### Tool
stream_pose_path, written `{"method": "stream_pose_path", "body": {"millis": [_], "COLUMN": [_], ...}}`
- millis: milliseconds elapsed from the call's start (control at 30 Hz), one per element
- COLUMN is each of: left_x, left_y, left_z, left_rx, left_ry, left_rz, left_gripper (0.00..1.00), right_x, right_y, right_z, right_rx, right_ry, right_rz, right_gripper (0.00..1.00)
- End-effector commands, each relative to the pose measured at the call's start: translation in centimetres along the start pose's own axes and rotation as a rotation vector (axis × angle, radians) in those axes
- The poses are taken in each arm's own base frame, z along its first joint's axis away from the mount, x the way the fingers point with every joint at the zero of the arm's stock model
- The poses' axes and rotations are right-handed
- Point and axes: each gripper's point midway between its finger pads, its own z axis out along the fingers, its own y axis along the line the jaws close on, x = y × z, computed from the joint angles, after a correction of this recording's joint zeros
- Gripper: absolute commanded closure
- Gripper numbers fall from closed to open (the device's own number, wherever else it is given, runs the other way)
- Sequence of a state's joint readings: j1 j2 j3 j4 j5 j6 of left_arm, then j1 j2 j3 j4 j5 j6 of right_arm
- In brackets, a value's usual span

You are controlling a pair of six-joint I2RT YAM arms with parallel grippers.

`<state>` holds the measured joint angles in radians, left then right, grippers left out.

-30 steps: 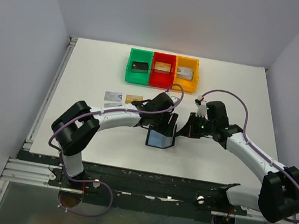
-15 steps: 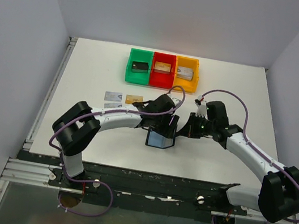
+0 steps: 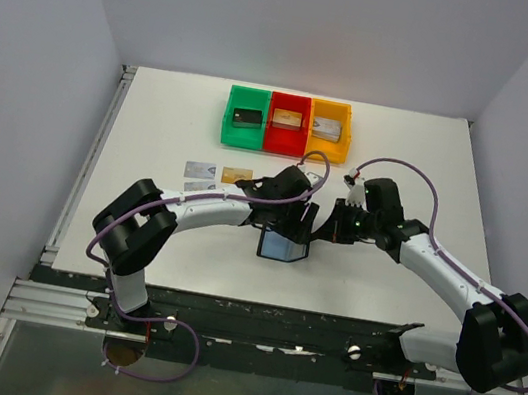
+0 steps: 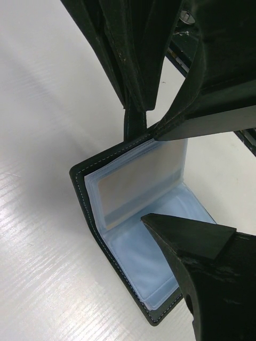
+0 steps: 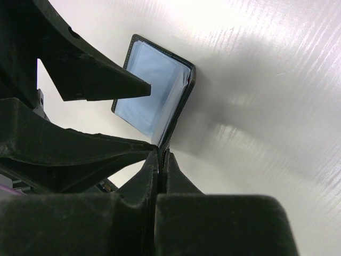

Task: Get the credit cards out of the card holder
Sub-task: Remove the credit card from the card holder.

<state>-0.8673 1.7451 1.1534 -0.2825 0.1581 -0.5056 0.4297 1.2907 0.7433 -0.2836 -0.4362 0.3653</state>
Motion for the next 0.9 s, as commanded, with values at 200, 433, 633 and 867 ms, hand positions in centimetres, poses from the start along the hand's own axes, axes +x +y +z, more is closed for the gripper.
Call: {"method": "stream_pose_path", "body": {"millis": [200, 433, 633, 867], "left_x": [-0.2, 0.5, 0.6, 0.4], "left_y": [-0.4, 0.5, 1.1, 2.3], "left_z": [0.0, 0.3, 0.1, -0.9], "left_rx": [0.0, -0.037, -0.065, -0.12], "left_ry": [0.005, 0.022, 0.013, -0.019], "left_rz": [0.016, 0.016, 0.009, -0.005], "left_gripper": [0.31, 0.31, 0.31, 0.31], "right_x": [-0.2, -0.1, -0.1, 0.0], "right_y": [0.2, 0.1, 0.1, 0.0], "right_z": [0.1, 0.1, 0.1, 0.1], "right_rx": [-0.019, -0.018, -0.018, -0.015], "right_ry": [-0.001, -0.002, -0.003, -0.002], "right_rz": [-0.011, -0.012, -0.012, -0.01], "right_gripper": [1.0, 1.0, 1.0, 1.0]}}
